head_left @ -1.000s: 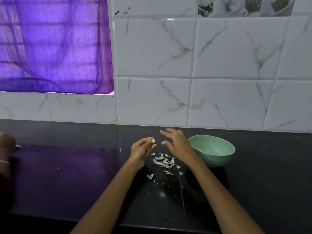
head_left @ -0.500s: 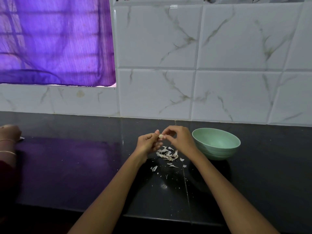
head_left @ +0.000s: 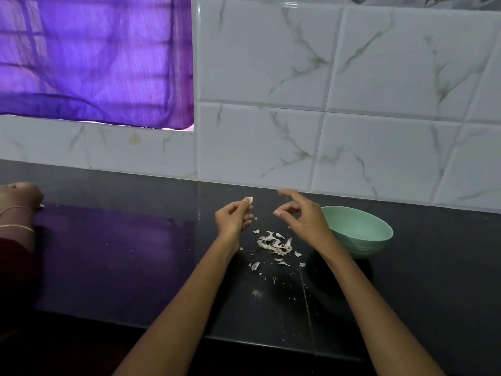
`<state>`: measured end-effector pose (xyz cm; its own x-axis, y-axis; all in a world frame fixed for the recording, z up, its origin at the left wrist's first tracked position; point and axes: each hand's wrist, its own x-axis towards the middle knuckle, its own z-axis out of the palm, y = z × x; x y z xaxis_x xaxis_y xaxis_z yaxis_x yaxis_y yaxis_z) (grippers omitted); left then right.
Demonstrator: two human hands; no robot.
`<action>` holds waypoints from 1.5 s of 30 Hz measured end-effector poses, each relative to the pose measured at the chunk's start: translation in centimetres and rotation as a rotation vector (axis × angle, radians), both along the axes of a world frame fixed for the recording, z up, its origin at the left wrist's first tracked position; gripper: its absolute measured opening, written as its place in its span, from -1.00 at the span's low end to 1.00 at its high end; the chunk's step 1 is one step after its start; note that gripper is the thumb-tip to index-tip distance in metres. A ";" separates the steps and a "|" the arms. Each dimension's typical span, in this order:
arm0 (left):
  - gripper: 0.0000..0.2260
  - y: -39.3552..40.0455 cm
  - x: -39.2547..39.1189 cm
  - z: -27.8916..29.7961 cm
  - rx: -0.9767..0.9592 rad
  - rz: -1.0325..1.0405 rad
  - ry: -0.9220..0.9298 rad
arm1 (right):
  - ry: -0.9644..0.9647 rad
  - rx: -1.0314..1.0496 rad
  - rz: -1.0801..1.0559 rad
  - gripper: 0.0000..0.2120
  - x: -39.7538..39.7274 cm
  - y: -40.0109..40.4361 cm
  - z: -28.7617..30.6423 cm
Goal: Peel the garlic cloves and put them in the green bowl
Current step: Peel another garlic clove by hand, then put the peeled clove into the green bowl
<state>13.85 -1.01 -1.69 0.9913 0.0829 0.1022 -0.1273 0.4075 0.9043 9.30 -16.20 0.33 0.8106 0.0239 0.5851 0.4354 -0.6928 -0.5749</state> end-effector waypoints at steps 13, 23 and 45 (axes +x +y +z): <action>-0.90 0.7 -0.1 0.3 0.014 0.001 0.034 | -0.038 0.041 -0.027 -0.76 -0.2 -0.5 -0.2; -0.96 -0.6 -1.0 -0.1 0.250 -0.226 -0.051 | 0.120 0.099 0.081 -0.65 0.5 -0.2 -0.6; -0.40 -11.1 -4.8 2.5 0.527 -0.549 0.203 | 0.003 0.375 -0.153 -0.94 -3.7 -9.7 3.4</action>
<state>9.07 -12.15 0.83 0.8797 -0.4335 -0.1953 0.1559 -0.1250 0.9798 5.62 -25.95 3.75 0.7901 -0.3116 0.5279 0.3417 -0.4911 -0.8013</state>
